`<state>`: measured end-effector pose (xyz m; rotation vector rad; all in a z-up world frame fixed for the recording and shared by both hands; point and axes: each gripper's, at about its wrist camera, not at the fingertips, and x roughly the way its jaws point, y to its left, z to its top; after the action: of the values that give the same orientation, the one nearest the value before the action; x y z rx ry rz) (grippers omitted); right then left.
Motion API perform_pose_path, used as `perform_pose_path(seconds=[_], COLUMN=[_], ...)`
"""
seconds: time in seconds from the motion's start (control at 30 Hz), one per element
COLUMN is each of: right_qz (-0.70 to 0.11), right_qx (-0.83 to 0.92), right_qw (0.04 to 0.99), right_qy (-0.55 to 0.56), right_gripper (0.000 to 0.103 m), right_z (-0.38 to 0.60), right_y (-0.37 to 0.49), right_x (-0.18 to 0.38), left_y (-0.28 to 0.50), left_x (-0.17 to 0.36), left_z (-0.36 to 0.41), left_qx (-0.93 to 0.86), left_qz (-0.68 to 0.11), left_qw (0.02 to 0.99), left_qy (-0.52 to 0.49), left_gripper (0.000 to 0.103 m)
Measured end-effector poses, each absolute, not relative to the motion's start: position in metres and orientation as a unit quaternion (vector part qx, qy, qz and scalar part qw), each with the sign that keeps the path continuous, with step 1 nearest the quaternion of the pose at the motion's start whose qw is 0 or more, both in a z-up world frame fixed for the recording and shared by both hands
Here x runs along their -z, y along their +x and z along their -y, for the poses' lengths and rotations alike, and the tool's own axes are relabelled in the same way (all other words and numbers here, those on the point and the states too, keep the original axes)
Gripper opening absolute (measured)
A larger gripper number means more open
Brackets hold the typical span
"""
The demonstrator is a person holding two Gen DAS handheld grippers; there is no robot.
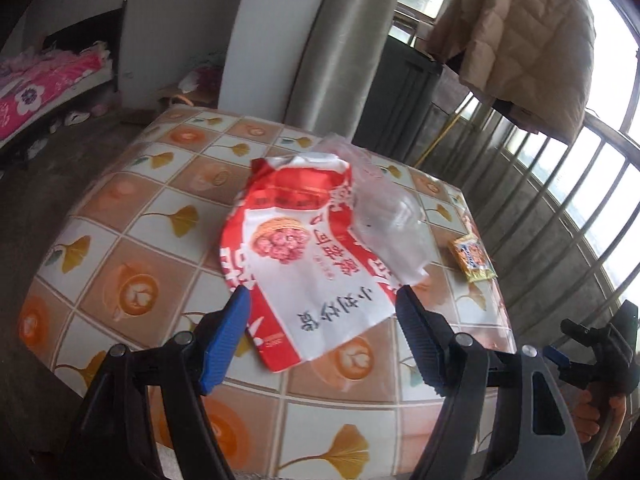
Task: Collect trash
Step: 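Move both open tools back over the table toward the red printed bag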
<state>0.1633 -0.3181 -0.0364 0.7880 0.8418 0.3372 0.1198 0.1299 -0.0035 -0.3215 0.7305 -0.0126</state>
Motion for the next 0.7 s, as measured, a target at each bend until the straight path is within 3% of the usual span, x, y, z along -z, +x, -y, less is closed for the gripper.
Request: perform_pose_path(seconds=[0.53,0.7], right_qz=[-0.443,-0.447], right_qx=[-0.169,-0.178], right_qw=[0.801,0.801], right_qy=[0.366,0.358], right_gripper=[0.072,0.072], right_z=[0.256,0.247], right_y=[0.22,0.228], right_x=[0.039,0.038], left_y=[0.16,0.186], left_x=[0.035,0.048], left_z=[-0.178,-0.178], left_qx=[0.006,0.046], left_qz=[-0.356,-0.388], left_qw=[0.915,0.901], left_qy=[-0.187,-0.188], left_gripper=[0.072,0.072])
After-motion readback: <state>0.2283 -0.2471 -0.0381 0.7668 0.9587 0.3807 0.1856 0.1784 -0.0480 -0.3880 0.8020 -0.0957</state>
